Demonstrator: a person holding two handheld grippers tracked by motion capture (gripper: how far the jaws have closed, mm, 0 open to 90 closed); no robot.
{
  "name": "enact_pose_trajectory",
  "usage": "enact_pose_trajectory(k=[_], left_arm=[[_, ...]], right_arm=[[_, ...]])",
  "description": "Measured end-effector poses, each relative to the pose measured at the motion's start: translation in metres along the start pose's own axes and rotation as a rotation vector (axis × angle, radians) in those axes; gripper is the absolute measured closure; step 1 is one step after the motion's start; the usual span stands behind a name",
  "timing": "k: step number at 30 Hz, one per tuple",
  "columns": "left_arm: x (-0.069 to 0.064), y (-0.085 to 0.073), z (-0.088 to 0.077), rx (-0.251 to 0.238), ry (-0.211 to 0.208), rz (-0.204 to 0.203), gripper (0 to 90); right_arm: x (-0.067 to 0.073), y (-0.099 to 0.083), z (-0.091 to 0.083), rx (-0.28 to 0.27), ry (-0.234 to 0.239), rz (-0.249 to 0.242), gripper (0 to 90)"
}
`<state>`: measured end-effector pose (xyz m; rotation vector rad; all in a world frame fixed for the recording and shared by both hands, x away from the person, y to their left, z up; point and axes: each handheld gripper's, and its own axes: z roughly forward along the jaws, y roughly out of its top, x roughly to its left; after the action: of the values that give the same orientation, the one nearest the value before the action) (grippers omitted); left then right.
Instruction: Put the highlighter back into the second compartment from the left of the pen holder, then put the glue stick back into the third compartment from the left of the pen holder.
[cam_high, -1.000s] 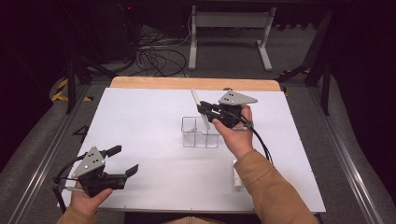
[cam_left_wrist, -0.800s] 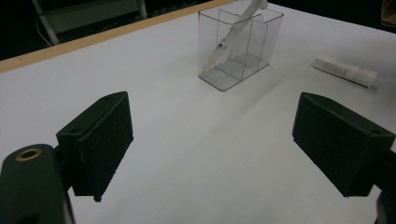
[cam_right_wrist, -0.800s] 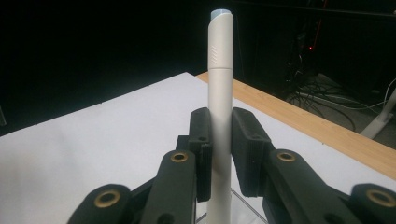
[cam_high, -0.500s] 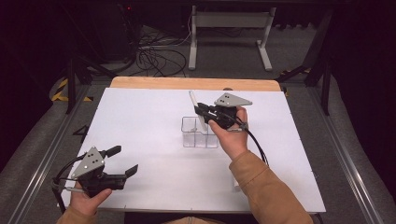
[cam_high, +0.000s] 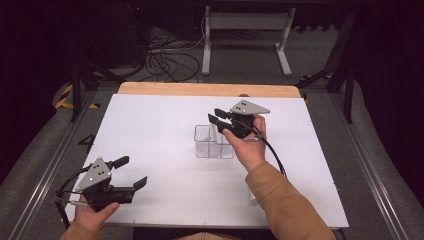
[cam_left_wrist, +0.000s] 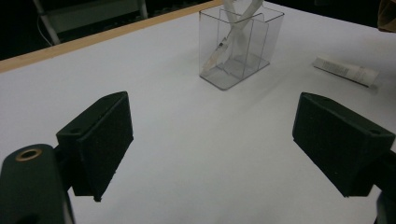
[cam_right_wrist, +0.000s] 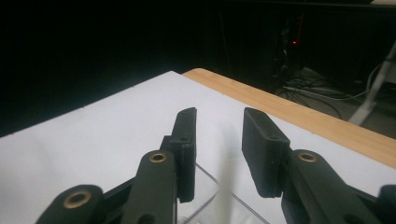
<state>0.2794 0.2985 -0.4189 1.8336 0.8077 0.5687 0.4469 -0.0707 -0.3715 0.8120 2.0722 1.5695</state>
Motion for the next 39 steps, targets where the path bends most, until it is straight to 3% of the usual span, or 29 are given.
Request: enact_pose_trajectory(k=[7, 28, 39], left_arm=[[0.000, 0.000, 0.000, -0.001, 0.002, 0.000, 13.1], [0.000, 0.001, 0.001, -0.008, -0.004, -0.007, 13.1], [-0.001, 0.002, 0.002, -0.007, -0.006, -0.007, 13.1]], right_arm=[[-0.003, 0.004, -0.020, -0.002, -0.038, -0.026, 52.8], [-0.001, -0.002, -0.074, 0.033, -0.054, -0.028, 41.0], [0.001, -0.011, -0.100, 0.057, -0.076, -0.029, 39.4]])
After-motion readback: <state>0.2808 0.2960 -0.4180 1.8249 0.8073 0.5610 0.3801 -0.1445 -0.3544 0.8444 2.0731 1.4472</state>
